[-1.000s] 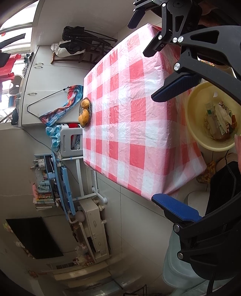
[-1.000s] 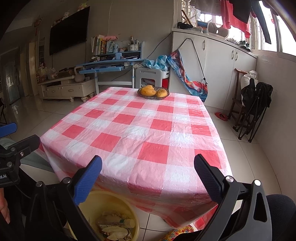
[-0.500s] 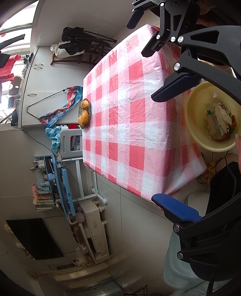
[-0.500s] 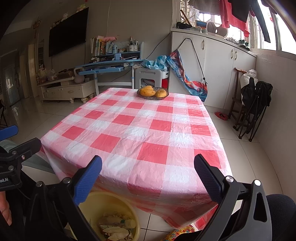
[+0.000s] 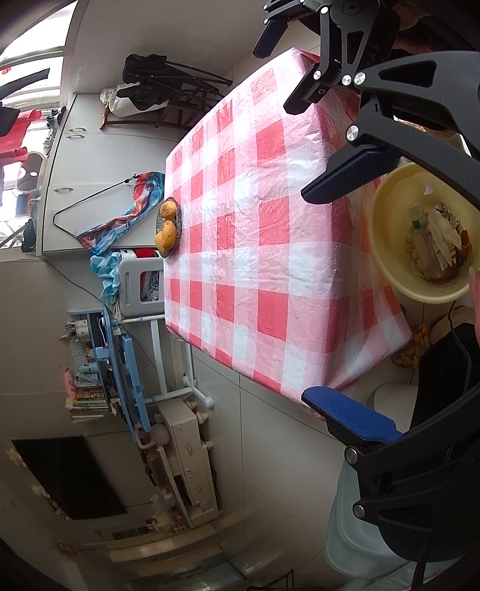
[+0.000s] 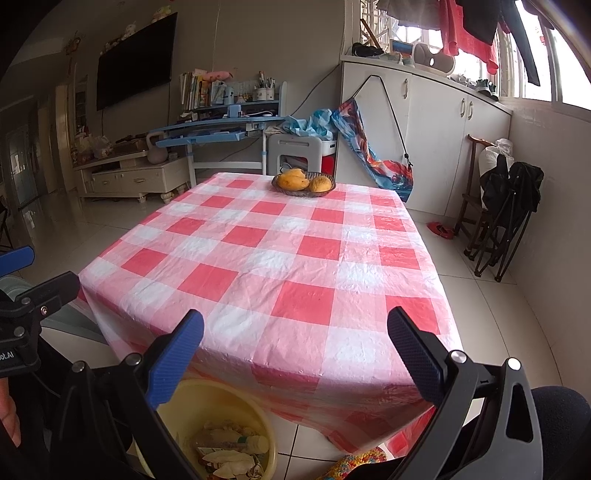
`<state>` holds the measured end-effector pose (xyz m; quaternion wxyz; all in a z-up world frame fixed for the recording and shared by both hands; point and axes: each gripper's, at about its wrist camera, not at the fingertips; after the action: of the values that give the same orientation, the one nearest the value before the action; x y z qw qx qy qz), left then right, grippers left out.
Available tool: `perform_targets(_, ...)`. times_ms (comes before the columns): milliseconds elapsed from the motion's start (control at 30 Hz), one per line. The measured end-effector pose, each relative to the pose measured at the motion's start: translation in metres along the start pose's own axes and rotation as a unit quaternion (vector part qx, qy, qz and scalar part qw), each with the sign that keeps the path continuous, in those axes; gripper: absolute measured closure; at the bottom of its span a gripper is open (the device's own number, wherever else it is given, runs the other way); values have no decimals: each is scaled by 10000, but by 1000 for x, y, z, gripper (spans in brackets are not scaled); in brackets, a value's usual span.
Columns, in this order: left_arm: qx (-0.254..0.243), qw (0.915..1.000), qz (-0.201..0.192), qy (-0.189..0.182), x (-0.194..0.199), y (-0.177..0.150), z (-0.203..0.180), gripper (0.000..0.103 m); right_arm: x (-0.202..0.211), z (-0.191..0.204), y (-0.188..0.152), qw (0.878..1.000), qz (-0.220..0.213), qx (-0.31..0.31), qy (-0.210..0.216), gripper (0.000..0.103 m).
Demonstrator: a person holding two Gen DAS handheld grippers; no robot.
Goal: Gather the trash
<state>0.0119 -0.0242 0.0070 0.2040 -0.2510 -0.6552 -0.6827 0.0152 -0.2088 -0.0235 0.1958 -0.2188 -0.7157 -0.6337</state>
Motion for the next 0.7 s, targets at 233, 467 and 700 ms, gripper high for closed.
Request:
perform_targets(233, -6, 10000, -8, -15, -1, -1, -2, 7, 0, 1, 0, 10000, 19, 47, -13, 8)
perform_targets(467, -5, 10000, -9, -15, -1, -1, -2, 7, -1, 0, -1, 10000, 19, 26, -14, 8)
perform_targets(700, 19, 10000, -3, -18, -2, -1, -2, 7, -2, 0, -2, 10000, 40, 48, -15, 8)
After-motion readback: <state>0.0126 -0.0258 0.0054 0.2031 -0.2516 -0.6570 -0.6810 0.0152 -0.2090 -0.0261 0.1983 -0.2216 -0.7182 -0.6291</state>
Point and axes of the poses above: each gripper's, at about its wrist camera, not at the fingertips, and x roughly against the way its jaws point, z to its left, y to its top, and after that the axes turned 6 degrees about x, right-handed
